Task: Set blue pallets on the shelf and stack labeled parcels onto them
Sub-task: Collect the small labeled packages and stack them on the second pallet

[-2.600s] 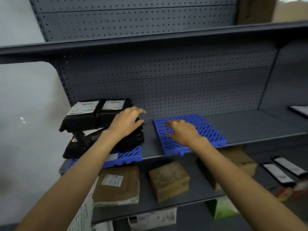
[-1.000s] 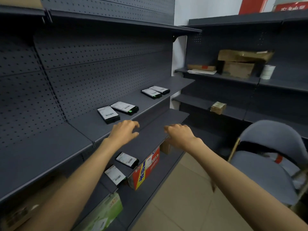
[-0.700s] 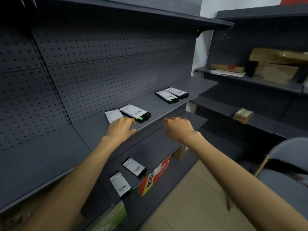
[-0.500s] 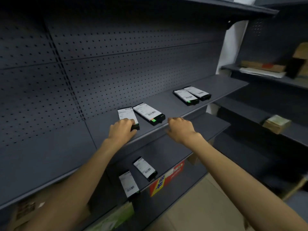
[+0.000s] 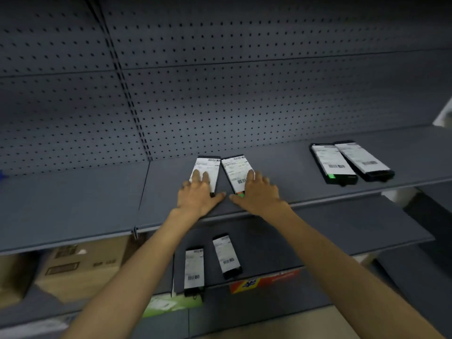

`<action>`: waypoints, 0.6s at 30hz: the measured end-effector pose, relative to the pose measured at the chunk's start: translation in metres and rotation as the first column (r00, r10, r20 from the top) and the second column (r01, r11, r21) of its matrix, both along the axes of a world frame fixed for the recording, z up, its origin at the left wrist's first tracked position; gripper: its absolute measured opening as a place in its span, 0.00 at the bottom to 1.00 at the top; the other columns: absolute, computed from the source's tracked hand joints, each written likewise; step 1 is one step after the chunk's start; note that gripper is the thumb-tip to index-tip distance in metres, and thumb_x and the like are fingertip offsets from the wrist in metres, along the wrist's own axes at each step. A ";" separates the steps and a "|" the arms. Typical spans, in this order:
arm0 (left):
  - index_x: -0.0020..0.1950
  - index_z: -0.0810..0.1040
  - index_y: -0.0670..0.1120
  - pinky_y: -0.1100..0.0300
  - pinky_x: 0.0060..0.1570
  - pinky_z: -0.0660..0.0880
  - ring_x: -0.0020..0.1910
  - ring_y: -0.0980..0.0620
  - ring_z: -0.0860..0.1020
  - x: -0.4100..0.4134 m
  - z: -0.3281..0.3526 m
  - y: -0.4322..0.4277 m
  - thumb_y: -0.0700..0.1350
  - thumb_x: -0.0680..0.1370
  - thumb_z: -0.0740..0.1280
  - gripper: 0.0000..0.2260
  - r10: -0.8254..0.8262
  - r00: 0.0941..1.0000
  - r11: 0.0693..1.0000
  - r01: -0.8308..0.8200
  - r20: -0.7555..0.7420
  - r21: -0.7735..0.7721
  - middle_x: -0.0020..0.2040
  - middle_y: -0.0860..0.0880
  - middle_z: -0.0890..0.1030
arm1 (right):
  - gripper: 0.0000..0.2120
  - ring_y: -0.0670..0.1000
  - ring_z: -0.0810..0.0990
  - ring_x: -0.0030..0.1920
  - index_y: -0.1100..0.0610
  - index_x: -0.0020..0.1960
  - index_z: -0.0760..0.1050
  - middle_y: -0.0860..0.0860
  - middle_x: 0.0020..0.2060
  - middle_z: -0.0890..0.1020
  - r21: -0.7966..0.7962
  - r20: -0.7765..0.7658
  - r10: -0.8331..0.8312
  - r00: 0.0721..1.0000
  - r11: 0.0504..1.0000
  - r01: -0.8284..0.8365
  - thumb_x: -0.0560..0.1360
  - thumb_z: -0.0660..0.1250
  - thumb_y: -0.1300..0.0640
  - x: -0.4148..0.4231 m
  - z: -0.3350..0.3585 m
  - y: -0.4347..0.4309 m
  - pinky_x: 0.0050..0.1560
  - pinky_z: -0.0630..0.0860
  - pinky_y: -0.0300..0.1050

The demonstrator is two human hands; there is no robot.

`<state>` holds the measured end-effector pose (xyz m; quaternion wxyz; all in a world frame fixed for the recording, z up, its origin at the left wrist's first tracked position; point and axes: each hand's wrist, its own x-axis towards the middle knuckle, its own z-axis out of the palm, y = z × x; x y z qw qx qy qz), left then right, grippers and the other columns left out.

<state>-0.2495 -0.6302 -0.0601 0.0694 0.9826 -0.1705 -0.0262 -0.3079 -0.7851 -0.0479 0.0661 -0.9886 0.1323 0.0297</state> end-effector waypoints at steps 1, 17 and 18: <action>0.80 0.52 0.46 0.44 0.68 0.65 0.73 0.36 0.61 -0.002 -0.005 -0.003 0.66 0.77 0.59 0.38 0.016 1.000 1.000 -0.016 0.010 0.003 0.80 0.45 0.51 | 0.47 0.62 0.55 0.76 0.64 0.79 0.44 0.61 0.78 0.50 0.023 -0.002 0.025 1.000 0.999 -0.025 0.77 0.59 0.34 0.004 -0.003 -0.002 0.69 0.64 0.57; 0.78 0.58 0.46 0.47 0.68 0.63 0.70 0.38 0.65 -0.006 -0.007 0.043 0.55 0.74 0.69 0.36 0.372 0.911 0.902 -0.310 0.178 -0.299 0.76 0.41 0.60 | 0.32 0.65 0.67 0.65 0.64 0.74 0.57 0.59 0.73 0.61 0.052 0.208 0.271 0.940 0.956 -0.287 0.78 0.61 0.47 0.038 0.010 0.015 0.62 0.68 0.57; 0.77 0.58 0.45 0.47 0.67 0.63 0.69 0.38 0.66 -0.009 -0.004 0.056 0.55 0.74 0.70 0.37 0.404 0.897 0.886 -0.336 0.178 -0.319 0.75 0.41 0.62 | 0.33 0.64 0.67 0.65 0.64 0.74 0.57 0.59 0.74 0.61 0.054 0.215 0.302 0.929 0.946 -0.320 0.78 0.61 0.47 0.041 0.012 0.027 0.62 0.68 0.56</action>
